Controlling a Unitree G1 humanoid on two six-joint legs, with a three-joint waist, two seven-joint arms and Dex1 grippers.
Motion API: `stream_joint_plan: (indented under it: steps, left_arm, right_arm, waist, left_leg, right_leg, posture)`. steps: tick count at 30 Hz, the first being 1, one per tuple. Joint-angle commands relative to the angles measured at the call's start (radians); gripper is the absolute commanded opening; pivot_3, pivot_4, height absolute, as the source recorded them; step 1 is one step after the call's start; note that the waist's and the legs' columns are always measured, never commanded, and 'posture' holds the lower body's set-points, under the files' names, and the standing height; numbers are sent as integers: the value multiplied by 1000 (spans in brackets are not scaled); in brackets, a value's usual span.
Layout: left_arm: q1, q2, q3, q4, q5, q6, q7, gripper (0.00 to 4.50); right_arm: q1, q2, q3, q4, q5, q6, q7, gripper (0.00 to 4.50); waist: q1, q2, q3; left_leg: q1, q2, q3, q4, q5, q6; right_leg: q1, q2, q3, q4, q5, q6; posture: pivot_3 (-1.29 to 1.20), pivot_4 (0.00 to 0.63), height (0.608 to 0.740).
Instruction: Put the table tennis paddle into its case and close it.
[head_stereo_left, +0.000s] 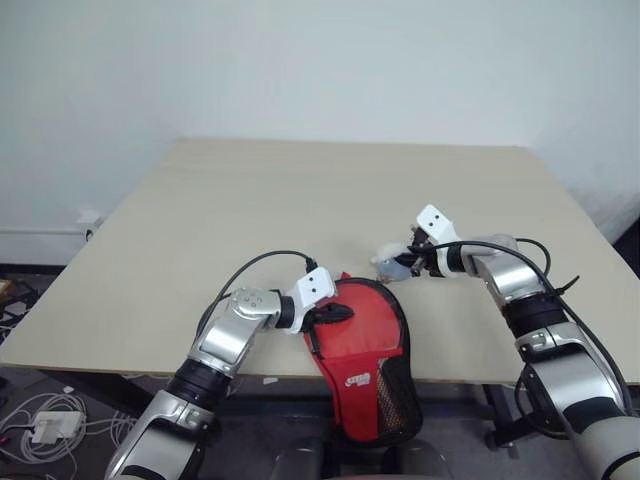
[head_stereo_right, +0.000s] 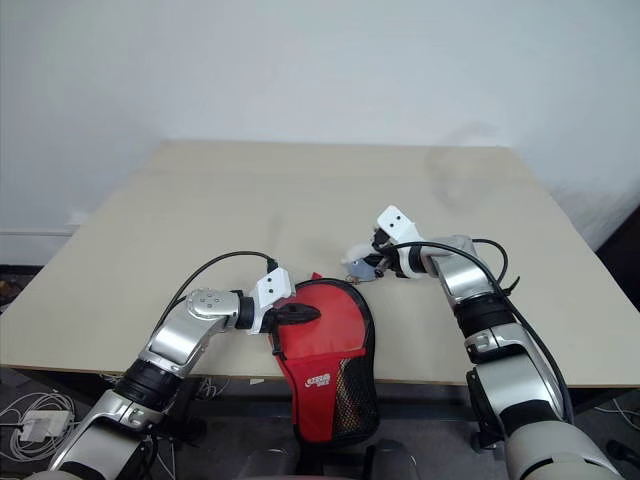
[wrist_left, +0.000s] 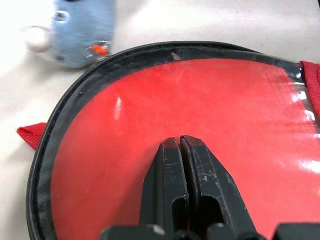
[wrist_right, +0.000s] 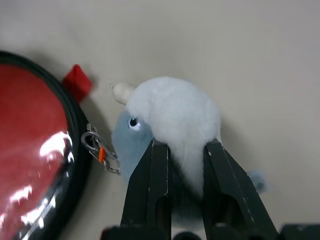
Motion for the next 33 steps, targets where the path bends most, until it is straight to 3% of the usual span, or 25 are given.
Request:
stream_joint_plan:
  steps: [1,20,33]
  left_arm:
    - [69,1,-50,129,59,-14,13,0]
    - [105,-19,5,255,16,-84,-10,0]
    - [89,-5,-5,260,23,-78,-54,0]
  right_arm:
    - [-3,-40,-41,-76,17,32,8,652]
    - [213,-298,-121,-349,121,157,116,652]
    - [496,-505,-142,-698,314,158,353,652]
  waist:
    - [1,2,-2]
    - [22,14,-17]
    - [22,14,-18]
  left_leg:
    - [0,0,0,0,0,0]
    - [2,-1,-2,3,-5,9]
    - [5,0,-5,4,-12,20]
  right_leg:
    - [0,-1,0,0,0,0]
    - [4,-2,-1,-1,-4,7]
    - [9,-2,-2,-4,-7,9]
  posture:
    - [0,0,706]
    - [0,0,706]
    - [0,0,706]
